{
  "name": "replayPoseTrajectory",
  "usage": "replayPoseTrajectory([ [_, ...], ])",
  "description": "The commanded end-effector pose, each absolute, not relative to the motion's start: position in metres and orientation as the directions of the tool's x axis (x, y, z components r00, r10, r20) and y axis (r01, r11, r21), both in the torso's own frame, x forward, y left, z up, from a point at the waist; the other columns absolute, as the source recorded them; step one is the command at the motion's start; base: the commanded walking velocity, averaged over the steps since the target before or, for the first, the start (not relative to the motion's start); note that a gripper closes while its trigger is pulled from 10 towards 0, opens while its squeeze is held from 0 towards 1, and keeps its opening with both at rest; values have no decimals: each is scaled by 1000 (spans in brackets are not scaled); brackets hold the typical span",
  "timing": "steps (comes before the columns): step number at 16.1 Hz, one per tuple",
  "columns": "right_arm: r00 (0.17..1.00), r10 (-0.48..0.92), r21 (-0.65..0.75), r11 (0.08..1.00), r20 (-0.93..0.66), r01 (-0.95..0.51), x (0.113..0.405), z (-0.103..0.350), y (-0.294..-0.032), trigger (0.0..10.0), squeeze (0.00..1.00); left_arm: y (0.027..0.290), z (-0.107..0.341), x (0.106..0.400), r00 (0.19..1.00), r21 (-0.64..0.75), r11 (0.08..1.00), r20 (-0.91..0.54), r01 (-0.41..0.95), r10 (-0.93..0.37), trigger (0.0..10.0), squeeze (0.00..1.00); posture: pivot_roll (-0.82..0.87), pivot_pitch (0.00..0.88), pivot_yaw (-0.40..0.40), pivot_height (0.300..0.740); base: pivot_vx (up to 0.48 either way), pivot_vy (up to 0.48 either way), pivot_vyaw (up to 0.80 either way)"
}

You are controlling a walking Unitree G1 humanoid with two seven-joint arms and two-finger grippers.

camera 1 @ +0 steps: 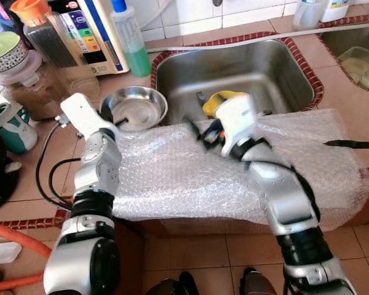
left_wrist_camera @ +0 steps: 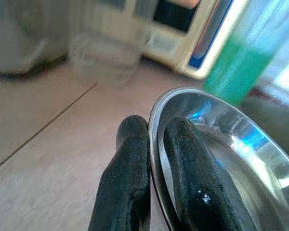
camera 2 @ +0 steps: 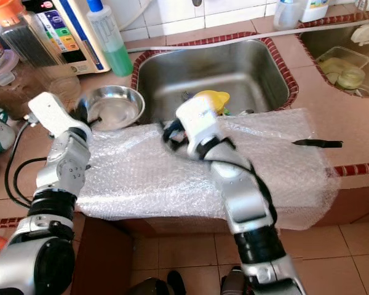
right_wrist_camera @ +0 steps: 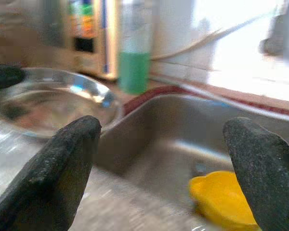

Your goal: Kitchen organization

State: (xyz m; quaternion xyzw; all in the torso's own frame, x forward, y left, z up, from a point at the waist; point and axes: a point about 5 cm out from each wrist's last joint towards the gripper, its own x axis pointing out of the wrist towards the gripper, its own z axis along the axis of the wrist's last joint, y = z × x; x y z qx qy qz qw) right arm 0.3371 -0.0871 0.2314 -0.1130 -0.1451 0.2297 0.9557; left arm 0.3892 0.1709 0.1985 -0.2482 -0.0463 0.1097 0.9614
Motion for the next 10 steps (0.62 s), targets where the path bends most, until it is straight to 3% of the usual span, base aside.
replayPoseTrajectory([
  [1,866,399,-228,912,302,-341,341,244,-93,10000,690,173,204,386,970,-521,842,96,-142,224,0,0,-241,202,196,740,0,0,0],
  [2,878,347,-180,936,329,-303,343,249,-100,10000,620,170,206,385,972,-531,839,113,-117,206,0,0,-241,202,195,740,0,0,0],
  [3,891,285,-95,959,353,-268,347,255,-111,10000,616,166,207,384,974,-530,843,130,-89,185,0,0,-240,203,195,740,0,0,0],
  [5,910,199,72,968,363,-240,357,261,-128,10000,290,156,213,382,971,-540,842,198,-6,133,0,0,-239,204,194,740,0,0,0],
  [6,910,185,118,963,371,-244,359,264,-130,10000,55,153,215,381,969,-525,851,216,14,117,0,0,-239,204,195,740,0,0,0],
  [7,908,153,140,965,389,-223,360,269,-134,10000,0,151,217,380,965,-518,855,239,35,106,0,0,-239,203,195,740,0,0,0],
  [10,896,157,197,946,415,-257,362,278,-131,10000,0,145,218,378,960,-508,858,269,76,74,0,0,-238,204,194,740,0,0,0],
])
